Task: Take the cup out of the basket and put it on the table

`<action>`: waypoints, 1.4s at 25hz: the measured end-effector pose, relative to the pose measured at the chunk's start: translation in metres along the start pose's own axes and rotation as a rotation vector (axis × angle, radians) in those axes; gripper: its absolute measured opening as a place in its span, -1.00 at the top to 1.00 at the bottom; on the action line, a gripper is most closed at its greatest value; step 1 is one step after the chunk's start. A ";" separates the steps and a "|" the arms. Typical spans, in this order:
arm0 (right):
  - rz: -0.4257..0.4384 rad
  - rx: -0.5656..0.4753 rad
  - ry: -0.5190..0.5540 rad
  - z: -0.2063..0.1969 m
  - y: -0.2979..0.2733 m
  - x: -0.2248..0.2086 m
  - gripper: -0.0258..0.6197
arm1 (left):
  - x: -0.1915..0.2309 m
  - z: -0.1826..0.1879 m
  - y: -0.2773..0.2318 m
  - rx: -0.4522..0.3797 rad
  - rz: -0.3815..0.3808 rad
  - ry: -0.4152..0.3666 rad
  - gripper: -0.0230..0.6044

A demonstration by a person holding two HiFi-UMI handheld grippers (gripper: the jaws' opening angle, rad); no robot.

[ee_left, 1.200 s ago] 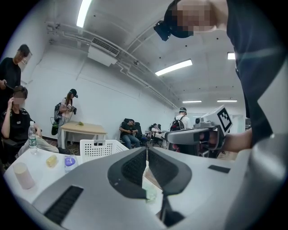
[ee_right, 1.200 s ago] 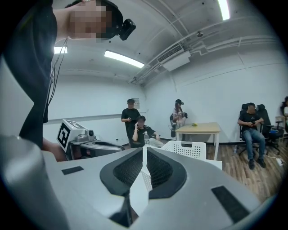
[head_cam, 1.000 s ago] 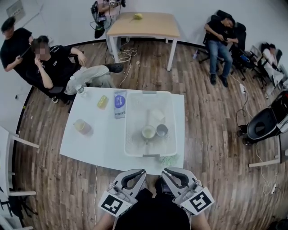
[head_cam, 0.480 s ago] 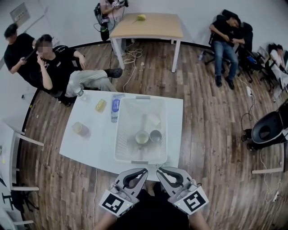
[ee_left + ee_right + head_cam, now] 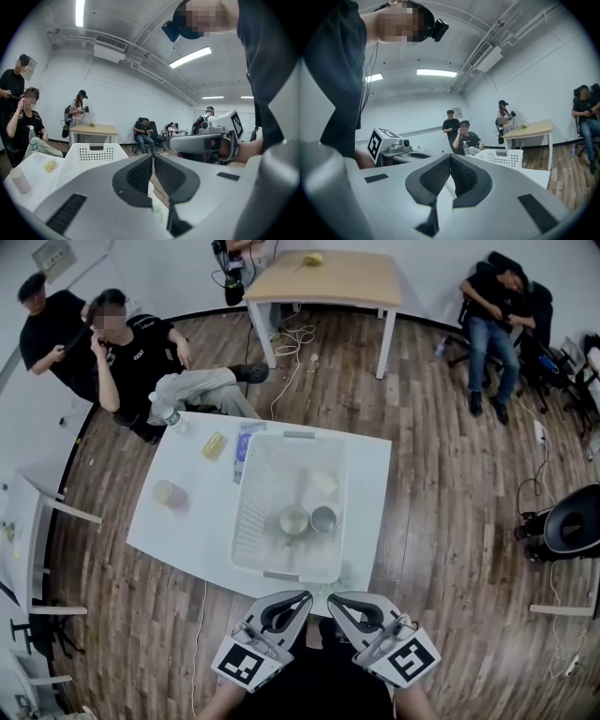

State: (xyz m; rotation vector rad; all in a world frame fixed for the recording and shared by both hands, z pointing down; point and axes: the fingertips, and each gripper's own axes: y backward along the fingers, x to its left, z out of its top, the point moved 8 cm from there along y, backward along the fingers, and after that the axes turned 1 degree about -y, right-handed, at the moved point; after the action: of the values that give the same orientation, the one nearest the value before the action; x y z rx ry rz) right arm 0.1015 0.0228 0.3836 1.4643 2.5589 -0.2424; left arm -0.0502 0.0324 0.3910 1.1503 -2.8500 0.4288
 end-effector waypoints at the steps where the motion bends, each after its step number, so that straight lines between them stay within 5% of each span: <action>1: -0.001 -0.001 0.002 0.000 -0.002 -0.002 0.84 | 0.004 0.000 -0.001 0.004 0.002 -0.002 0.87; 7: -0.057 0.002 0.005 -0.002 -0.012 -0.004 0.84 | 0.042 -0.001 -0.013 0.063 -0.017 -0.086 0.87; 19: -0.306 0.017 -0.013 -0.003 0.003 -0.005 0.84 | 0.116 -0.028 -0.121 0.476 -0.296 -0.503 0.86; 30: -0.526 0.034 -0.033 -0.007 0.026 0.000 0.84 | 0.118 -0.115 -0.185 0.821 -0.571 -0.897 0.48; 35: -0.582 0.037 -0.040 -0.008 0.034 0.006 0.84 | 0.114 -0.150 -0.195 0.883 -0.604 -1.036 0.42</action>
State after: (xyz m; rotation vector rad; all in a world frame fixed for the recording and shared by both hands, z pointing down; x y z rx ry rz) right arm 0.1274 0.0472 0.3884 0.6766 2.8935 -0.3903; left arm -0.0089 -0.1386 0.5981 3.0009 -2.6458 1.4578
